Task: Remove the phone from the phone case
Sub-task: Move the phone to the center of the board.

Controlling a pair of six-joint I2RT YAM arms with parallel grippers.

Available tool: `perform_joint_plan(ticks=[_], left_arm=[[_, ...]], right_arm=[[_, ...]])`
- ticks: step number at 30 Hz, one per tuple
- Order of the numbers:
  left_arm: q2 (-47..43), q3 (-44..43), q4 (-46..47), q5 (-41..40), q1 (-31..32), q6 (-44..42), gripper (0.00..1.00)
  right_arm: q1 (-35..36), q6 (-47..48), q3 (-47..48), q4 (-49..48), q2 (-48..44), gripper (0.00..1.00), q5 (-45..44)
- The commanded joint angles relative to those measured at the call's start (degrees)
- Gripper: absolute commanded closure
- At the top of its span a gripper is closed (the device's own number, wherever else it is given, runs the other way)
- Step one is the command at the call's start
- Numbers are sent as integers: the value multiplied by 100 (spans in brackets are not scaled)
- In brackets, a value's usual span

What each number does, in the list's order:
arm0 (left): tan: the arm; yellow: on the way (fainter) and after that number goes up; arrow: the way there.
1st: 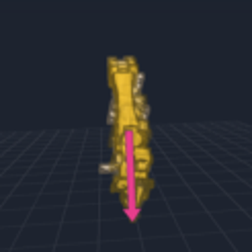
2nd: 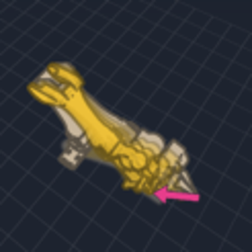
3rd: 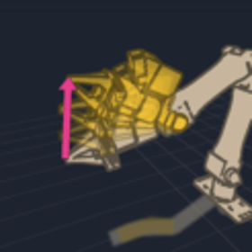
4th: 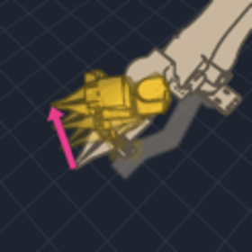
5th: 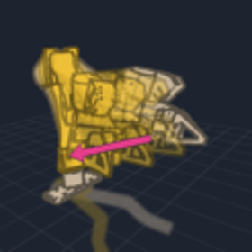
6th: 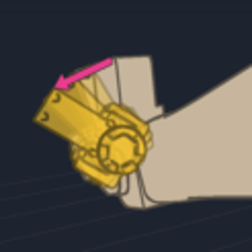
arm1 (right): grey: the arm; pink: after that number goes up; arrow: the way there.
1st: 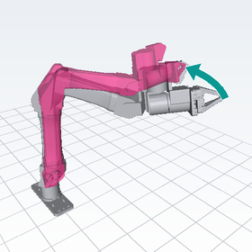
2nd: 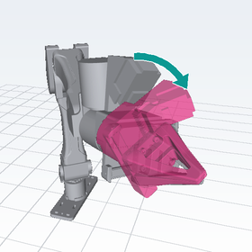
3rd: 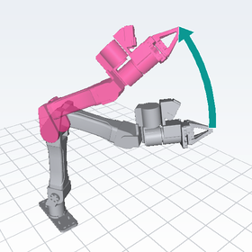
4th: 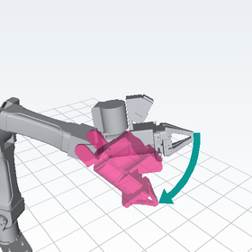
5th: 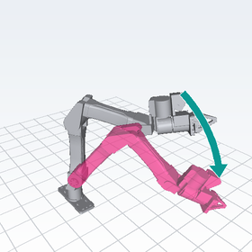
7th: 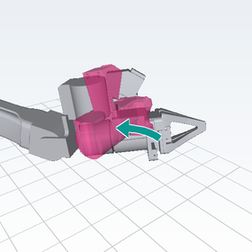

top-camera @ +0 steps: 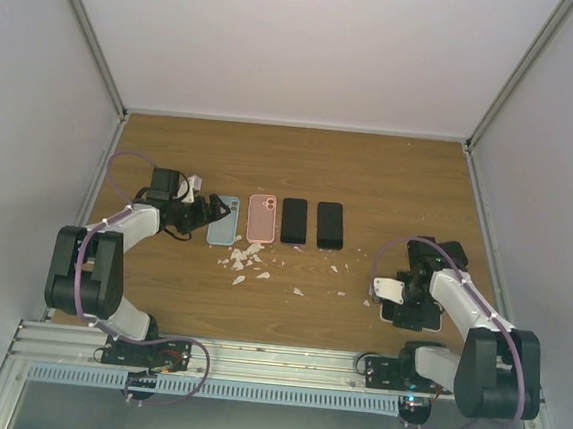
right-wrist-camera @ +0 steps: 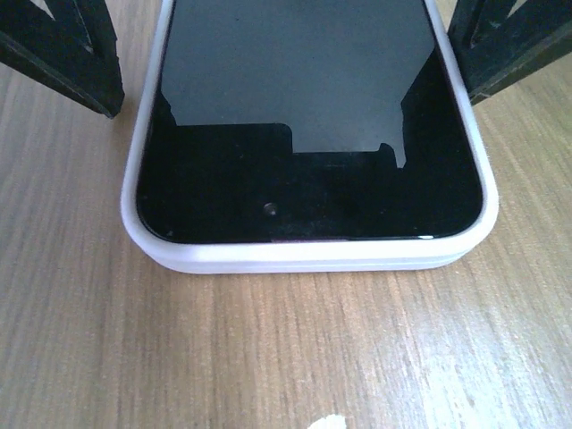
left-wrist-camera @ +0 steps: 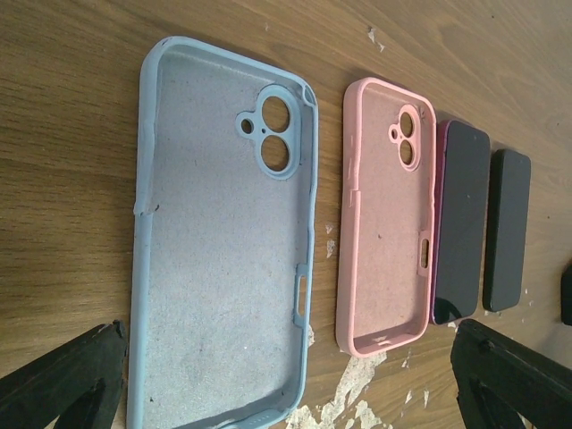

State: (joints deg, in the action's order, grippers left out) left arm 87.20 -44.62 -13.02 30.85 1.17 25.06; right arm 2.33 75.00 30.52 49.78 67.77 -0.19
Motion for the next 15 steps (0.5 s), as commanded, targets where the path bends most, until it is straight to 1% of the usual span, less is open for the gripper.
perform_joint_plan(ticks=[1, 6, 9, 15], left_arm=[[43, 49, 257, 60, -38, 34, 1], [21, 48, 243, 32, -33, 30, 1], [-8, 72, 270, 32, -38, 25, 1], [-66, 83, 268, 21, -38, 25, 1]], right_arm=[[208, -181, -158, -463, 204, 6, -44], [338, -911, 678, -167, 720, 19, 647], [349, -1355, 1087, -168, 1109, 25, 848], [397, -2104, 1528, -557, 1759, 24, 788]])
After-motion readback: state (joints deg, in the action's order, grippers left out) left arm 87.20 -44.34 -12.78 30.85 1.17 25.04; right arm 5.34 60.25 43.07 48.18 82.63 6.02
